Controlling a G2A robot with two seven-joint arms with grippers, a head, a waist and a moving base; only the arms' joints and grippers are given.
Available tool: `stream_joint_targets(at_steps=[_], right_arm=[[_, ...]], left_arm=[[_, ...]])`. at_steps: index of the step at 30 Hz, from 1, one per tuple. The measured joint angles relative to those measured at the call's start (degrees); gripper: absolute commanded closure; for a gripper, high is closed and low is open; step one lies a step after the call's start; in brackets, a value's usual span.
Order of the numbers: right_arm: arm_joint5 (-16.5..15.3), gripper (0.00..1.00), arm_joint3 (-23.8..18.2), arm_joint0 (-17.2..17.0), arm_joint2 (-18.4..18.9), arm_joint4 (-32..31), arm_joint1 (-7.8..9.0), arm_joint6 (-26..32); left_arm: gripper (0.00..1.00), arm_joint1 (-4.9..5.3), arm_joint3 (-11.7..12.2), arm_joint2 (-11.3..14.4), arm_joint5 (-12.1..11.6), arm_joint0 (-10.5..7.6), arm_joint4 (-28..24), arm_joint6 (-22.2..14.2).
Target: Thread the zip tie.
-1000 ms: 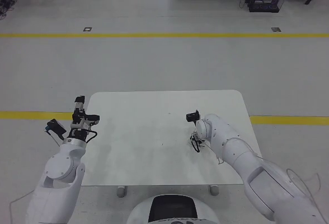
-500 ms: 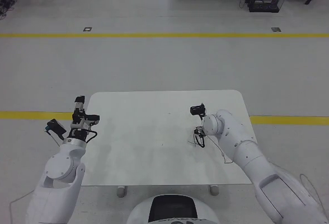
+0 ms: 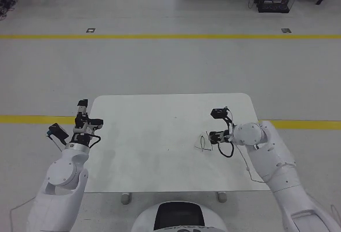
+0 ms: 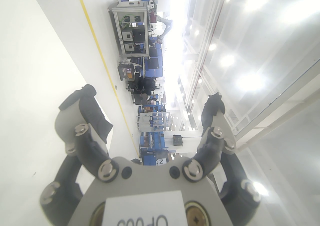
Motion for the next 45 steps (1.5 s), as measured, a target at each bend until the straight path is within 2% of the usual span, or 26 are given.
stream_joint_targets(at_steps=[4,7,12,19,26,37,45], right_arm=[[-6.72,1.00,1.45,-0.48,3.36,5.89,1.03,3.23],[-8.76,1.00,1.87,-0.58,3.98,8.48,1.57,5.34],[-8.53,1.00,0.77,-1.57,4.10,12.36,2.71,8.16],[-8.53,1.00,-1.84,-4.08,5.44,22.73,5.50,13.83],[-8.53,1.00,-4.21,-7.31,4.69,29.60,8.57,13.89],[-8.53,1.00,-4.14,-7.37,4.68,29.52,8.63,13.77],[-8.53,1.00,-7.67,-8.46,3.67,36.82,8.33,4.44]], left_arm=[[0.00,0.00,0.00,0.00,0.00,0.00,0.00,0.00],[0.00,0.00,0.00,0.00,0.00,0.00,0.00,0.00],[0.00,0.00,0.00,0.00,0.00,0.00,0.00,0.00],[0.00,0.00,0.00,0.00,0.00,0.00,0.00,0.00],[0.00,0.00,0.00,0.00,0.00,0.00,0.00,0.00],[0.00,0.00,0.00,0.00,0.00,0.00,0.00,0.00],[0.00,0.00,0.00,0.00,0.00,0.00,0.00,0.00]])
